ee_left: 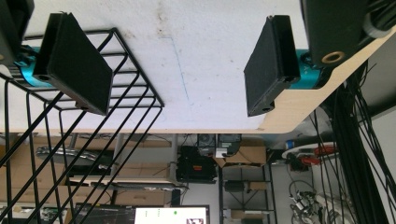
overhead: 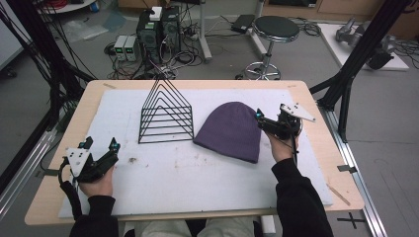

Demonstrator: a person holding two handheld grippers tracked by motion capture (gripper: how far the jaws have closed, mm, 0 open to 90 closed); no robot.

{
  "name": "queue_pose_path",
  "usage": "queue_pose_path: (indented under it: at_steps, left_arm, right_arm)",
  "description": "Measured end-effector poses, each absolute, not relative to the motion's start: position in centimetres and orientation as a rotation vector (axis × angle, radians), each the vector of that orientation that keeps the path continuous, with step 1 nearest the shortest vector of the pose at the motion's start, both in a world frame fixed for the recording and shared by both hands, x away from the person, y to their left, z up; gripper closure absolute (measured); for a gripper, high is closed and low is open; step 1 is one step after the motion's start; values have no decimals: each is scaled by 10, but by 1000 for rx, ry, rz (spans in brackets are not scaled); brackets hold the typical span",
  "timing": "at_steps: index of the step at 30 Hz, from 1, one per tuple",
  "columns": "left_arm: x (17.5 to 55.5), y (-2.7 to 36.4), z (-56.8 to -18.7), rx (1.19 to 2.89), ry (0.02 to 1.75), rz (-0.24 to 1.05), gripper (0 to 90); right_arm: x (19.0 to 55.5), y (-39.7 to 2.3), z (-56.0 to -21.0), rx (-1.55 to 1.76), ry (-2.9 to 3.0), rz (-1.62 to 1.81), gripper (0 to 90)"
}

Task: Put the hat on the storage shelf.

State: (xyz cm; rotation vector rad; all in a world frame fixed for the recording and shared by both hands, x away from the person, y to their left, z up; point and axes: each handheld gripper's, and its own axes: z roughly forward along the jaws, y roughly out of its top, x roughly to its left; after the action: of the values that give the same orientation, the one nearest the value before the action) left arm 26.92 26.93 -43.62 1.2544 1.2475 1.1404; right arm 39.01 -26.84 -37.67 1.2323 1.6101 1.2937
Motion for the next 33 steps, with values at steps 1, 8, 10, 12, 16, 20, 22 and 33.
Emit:
queue_pose_path:
  at_steps: [1,8,10,12,16,20,22,33]
  left_arm:
    - [270,269,-436,1251,1248,1139,241]
    - [270,269,-437,1258,1247,1131,241]
    - [271,268,-437,1258,1242,1133,241]
    - [271,268,-437,1263,1239,1132,241]
    - [271,268,-436,1265,1235,1135,241]
    - [270,268,-436,1261,1232,1143,241]
    - [270,268,-436,1264,1230,1144,241]
    - [272,267,-437,1275,1225,1132,241]
  right_arm:
    - [392,-269,-375,1236,1608,1292,101]
    - [401,-269,-372,1251,1611,1278,101]
    - [406,-269,-373,1256,1606,1269,101]
    - [410,-269,-373,1264,1607,1261,101]
    - [417,-270,-373,1288,1605,1272,101]
    - [427,-274,-378,1319,1633,1263,101]
    - [430,-275,-379,1336,1642,1259,101]
    - [451,-277,-362,1349,1719,1187,183]
